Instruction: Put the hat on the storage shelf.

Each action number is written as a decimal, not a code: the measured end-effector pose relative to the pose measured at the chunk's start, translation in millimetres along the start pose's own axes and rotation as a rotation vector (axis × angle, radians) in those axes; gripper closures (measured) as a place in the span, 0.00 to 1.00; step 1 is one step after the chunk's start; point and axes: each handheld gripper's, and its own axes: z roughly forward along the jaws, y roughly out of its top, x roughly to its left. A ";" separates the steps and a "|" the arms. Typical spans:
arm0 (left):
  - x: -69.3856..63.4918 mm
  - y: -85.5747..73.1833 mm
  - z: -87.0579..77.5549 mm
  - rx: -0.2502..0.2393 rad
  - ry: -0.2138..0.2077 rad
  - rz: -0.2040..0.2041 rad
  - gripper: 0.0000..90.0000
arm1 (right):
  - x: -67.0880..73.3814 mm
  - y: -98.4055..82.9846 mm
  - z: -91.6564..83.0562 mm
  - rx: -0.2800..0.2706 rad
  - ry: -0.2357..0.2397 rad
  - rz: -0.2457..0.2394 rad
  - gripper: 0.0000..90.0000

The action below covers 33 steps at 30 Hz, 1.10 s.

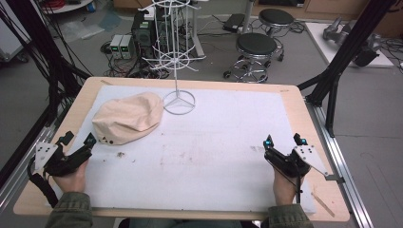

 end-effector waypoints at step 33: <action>-3.6 9.3 -0.5 -0.017 -0.023 0.001 0.26 | 2.9 -1.7 2.9 0.029 0.024 -0.007 0.07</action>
